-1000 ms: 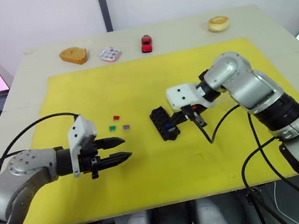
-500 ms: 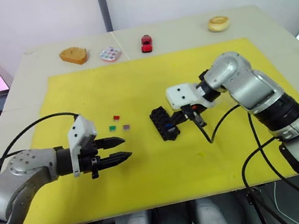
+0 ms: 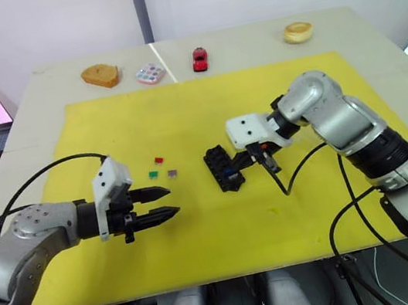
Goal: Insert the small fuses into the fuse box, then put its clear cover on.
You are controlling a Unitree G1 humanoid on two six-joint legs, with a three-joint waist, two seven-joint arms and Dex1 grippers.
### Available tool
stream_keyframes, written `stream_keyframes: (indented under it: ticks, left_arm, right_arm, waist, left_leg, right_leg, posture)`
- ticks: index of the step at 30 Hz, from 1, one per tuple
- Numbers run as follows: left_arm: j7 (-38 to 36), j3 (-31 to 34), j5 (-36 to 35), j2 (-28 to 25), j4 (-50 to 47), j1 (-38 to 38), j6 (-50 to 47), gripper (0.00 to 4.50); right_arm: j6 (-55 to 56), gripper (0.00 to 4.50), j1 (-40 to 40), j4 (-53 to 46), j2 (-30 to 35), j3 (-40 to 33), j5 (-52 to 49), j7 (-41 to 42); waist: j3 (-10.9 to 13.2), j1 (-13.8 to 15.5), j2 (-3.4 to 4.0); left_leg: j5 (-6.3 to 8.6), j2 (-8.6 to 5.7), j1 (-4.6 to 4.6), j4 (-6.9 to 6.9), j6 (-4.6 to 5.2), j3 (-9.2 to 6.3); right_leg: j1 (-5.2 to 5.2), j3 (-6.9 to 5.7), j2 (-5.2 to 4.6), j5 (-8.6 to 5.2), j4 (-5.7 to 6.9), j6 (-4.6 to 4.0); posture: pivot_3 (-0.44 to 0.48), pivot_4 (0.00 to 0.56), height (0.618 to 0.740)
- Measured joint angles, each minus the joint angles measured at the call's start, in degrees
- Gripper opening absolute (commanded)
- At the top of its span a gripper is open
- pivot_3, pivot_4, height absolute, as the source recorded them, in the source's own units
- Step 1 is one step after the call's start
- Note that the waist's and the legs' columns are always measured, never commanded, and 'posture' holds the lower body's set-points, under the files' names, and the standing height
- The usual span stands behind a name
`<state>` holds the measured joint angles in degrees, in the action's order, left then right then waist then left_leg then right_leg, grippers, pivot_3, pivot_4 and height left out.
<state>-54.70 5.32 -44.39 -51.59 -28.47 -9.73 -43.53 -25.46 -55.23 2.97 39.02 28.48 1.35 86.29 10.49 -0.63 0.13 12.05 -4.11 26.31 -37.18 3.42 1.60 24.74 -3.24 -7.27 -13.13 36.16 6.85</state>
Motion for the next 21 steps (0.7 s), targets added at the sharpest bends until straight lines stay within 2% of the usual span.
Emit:
stream_keyframes:
  ticks: [3,15,21]
  left_arm:
    - [0.0,0.0,0.0,0.0,0.19,-0.01,0.0,2.43]
    - [-0.11,0.0,0.0,0.0,0.34,0.0,0.0,2.43]
    - [-0.87,0.86,-0.32,-0.71,1.27,-1.1,-0.25,2.43]
  right_arm:
    - [-0.22,1.03,0.0,-0.59,0.0,-0.02,-0.15,-0.22]
    - [-1.44,1.03,-0.06,-0.55,-0.04,-0.79,-1.6,-0.36]
    - [-1.26,1.03,-0.81,0.56,0.24,-5.21,-5.96,1.17]
  waist:
    - [0.0,0.0,0.0]
    - [0.0,0.03,0.0]
    - [0.0,0.09,0.0]
  left_leg:
    - [0.0,0.0,0.0,0.0,0.0,0.0]
    - [0.0,0.0,0.0,-0.01,0.0,0.0]
    - [0.0,0.0,0.0,-0.03,0.0,-0.03]
  right_leg:
    - [0.0,0.0,0.0,0.0,0.0,0.0]
    - [-0.01,0.0,0.0,0.0,0.01,0.0]
    - [-0.04,0.0,0.01,0.0,0.0,0.0]
  posture:
    - [0.0,0.15,0.74]
    - [0.0,0.15,0.74]
    - [0.0,0.15,0.74]
